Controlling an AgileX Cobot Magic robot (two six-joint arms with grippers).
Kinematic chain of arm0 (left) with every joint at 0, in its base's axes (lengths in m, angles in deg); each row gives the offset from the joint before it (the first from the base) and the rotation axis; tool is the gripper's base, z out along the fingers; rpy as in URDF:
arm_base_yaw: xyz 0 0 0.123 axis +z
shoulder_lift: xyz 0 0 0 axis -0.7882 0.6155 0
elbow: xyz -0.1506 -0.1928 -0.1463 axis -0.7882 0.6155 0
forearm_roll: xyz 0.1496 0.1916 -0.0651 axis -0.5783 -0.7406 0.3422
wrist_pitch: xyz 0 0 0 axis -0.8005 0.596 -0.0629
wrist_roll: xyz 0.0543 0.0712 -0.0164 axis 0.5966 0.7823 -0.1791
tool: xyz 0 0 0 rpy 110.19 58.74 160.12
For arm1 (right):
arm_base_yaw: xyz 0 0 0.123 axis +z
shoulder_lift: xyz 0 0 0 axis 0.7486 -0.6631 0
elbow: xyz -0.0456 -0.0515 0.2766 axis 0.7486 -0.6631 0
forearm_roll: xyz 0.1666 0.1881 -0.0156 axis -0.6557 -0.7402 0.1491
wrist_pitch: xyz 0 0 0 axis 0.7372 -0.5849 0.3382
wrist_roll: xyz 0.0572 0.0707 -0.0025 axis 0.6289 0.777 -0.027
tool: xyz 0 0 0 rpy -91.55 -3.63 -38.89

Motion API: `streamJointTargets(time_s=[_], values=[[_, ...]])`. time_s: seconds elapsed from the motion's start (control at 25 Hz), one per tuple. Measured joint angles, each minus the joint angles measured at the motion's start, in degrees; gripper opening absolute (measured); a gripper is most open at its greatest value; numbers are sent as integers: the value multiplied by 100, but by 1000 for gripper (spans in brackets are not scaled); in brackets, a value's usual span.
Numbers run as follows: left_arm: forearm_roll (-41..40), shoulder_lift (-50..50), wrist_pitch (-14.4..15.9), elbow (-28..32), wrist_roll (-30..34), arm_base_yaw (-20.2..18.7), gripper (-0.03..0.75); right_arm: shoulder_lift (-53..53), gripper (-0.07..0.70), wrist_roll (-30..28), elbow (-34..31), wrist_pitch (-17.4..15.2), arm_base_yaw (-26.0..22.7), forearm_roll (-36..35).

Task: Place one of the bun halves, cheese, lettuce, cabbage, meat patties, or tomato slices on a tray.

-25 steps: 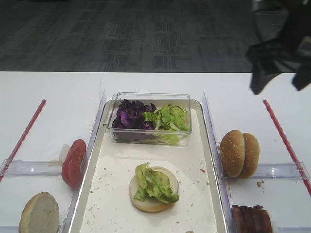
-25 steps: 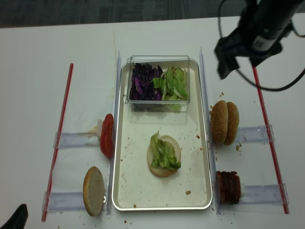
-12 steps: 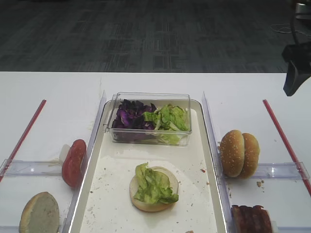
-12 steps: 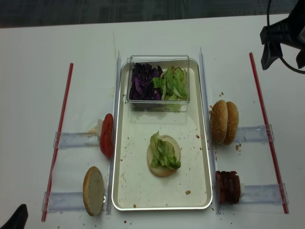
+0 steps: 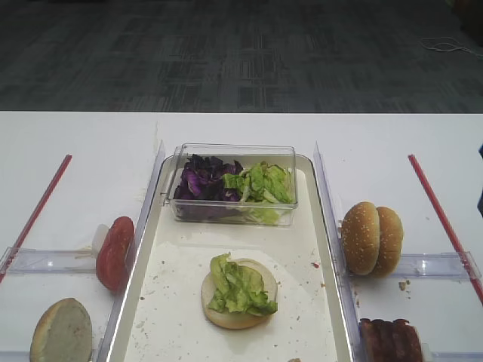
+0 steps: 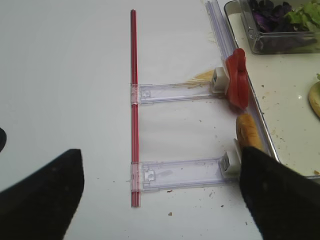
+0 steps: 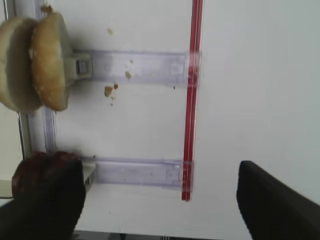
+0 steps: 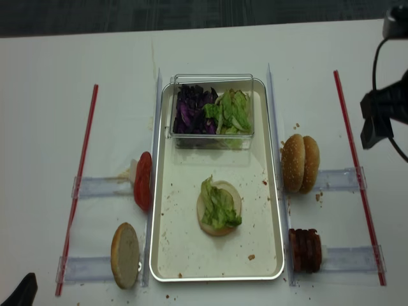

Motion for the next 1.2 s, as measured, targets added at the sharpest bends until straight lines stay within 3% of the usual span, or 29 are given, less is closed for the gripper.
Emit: streamJointTargets(time_s=[0.2, 0.48, 0.84, 1.2], values=[[0, 0, 0, 0, 0, 0, 616, 1053, 645, -19, -1064, 62, 0, 0], [0, 0, 0, 0, 0, 0, 616, 2694, 645, -32, -2030, 176, 0, 0], [0, 0, 10, 0, 0, 0, 616, 4583, 645, -32, -2794, 449, 0, 223], [0, 0, 10, 0, 0, 0, 616, 5369, 645, 62, -2989, 492, 0, 311]])
